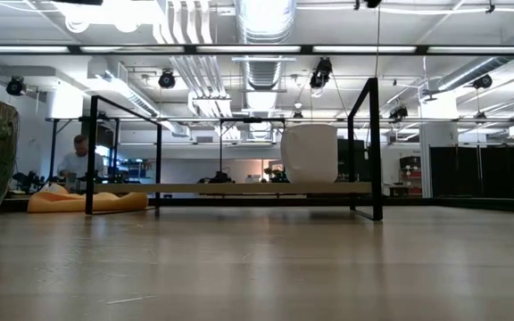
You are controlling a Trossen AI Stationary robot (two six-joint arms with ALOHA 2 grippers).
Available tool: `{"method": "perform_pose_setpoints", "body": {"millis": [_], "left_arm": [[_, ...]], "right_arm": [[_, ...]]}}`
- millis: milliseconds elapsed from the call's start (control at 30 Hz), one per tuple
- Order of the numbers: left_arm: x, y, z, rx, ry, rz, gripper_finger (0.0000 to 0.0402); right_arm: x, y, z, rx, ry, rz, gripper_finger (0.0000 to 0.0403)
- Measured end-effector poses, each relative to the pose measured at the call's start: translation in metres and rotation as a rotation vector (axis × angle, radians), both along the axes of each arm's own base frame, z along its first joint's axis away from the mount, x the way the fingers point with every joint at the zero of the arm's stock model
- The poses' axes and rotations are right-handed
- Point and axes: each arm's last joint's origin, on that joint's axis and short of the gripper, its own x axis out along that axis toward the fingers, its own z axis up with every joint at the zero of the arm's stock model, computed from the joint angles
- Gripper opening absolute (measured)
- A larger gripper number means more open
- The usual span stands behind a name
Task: Stack small to large cups/mugs on shelf
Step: Put the green mug on the shelf
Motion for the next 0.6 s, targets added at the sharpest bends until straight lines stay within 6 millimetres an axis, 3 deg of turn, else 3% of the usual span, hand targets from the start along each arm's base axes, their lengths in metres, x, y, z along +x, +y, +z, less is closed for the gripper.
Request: {"method": "perform_pose_setpoints", "body": {"millis": [167,333,600], "left_arm": [[0.006,-0.003,-0.001,-0.140,-0.040,-0.053,0.0114],[0.017,-0.007,-0.004,-0.284,-0.035,-0.162,0.0114],[0.039,-0.010,-0.011,-0.419,0.009,-0.148,0.0114]], "right_arm": [[-0.033,0.006,-0.010,0.000,-0.015,-0.125,0.0068],[-0.064,0.001,-0.033,0.007,0.020,-0.264,0.0068],[-0.098,-0.003,-0.067,0.036,0.101,-0.392,0.0068]]}}
